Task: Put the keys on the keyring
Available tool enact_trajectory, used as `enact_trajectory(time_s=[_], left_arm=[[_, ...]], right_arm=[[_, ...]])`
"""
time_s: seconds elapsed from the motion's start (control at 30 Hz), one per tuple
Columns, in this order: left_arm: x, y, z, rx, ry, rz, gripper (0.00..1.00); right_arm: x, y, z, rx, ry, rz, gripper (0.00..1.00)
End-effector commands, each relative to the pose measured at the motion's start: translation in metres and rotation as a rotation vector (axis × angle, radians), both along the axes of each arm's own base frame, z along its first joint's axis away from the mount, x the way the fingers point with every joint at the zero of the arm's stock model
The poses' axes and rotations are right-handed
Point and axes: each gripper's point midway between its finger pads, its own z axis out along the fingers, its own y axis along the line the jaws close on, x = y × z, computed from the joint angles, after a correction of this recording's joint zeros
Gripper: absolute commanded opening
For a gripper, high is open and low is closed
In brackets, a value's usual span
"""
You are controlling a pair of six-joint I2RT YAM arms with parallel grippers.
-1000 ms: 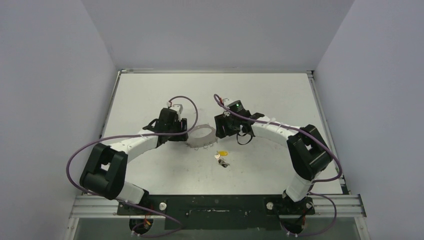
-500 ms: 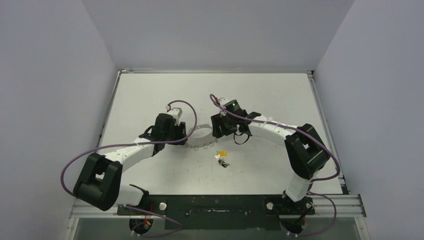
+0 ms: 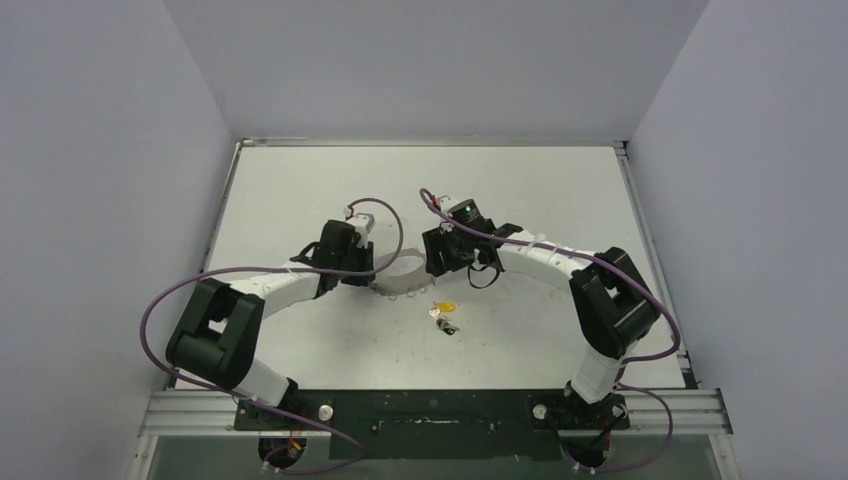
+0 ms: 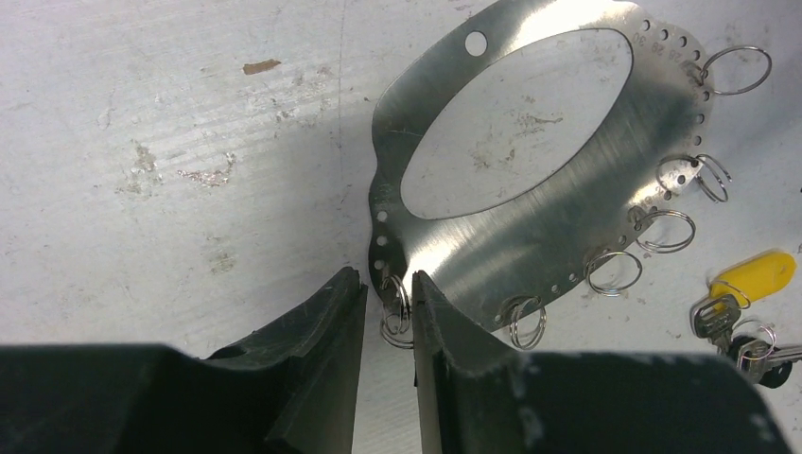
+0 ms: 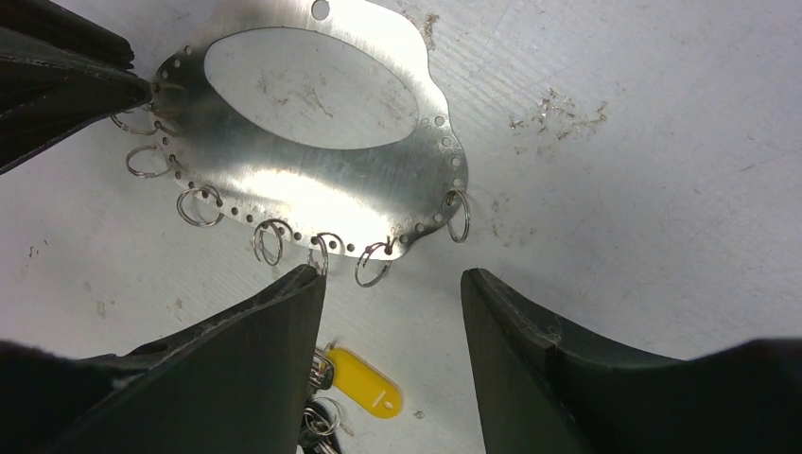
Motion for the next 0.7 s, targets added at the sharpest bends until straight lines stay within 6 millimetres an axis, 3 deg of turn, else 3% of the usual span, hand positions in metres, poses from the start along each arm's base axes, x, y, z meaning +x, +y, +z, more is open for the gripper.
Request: enact_trajectory(time_s=[0.0, 0.4, 0.67], left_arm=[[0.012, -0.009, 0.015, -0.009, -0.043, -0.04, 0.21], [0.007, 0.001, 0.008, 0.049, -0.01, -0.039, 0.17], [0.005, 0.002, 0.008, 0.063, -0.003, -0.056, 0.21]], right_arm=[[0.009, 0.007, 0.01, 0.007, -0.04, 0.008, 0.56], [0.01, 0.006, 0.016, 0.006, -0.053, 0.009, 0.56], [0.013, 0.004, 0.023, 0.006, -0.076, 0.006, 0.57]])
